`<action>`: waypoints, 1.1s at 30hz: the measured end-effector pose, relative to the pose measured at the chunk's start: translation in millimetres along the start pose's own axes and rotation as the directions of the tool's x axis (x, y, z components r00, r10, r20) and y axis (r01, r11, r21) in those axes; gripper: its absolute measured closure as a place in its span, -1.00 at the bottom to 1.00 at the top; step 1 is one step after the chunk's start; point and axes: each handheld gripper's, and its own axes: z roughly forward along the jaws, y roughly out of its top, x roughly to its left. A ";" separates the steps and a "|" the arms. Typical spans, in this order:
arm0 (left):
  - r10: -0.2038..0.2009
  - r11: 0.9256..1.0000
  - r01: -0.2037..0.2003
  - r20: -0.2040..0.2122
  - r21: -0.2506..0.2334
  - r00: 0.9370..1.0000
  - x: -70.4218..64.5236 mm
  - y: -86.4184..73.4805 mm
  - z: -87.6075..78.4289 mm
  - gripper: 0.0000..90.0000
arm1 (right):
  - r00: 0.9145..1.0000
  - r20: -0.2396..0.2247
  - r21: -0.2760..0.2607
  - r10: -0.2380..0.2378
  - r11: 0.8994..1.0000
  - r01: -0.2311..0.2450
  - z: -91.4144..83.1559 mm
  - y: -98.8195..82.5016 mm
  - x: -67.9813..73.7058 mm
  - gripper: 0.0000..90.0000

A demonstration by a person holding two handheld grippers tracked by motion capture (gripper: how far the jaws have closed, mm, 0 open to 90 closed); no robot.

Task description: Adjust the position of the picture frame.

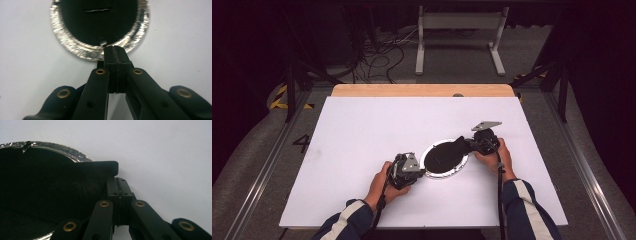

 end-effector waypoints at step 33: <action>0.000 1.000 0.001 0.106 -0.006 0.994 -15.0 8.1 6.1 1.00 | 1.000 -0.017 -0.049 -0.022 0.999 0.022 -24.7 -28.4 12.5 1.00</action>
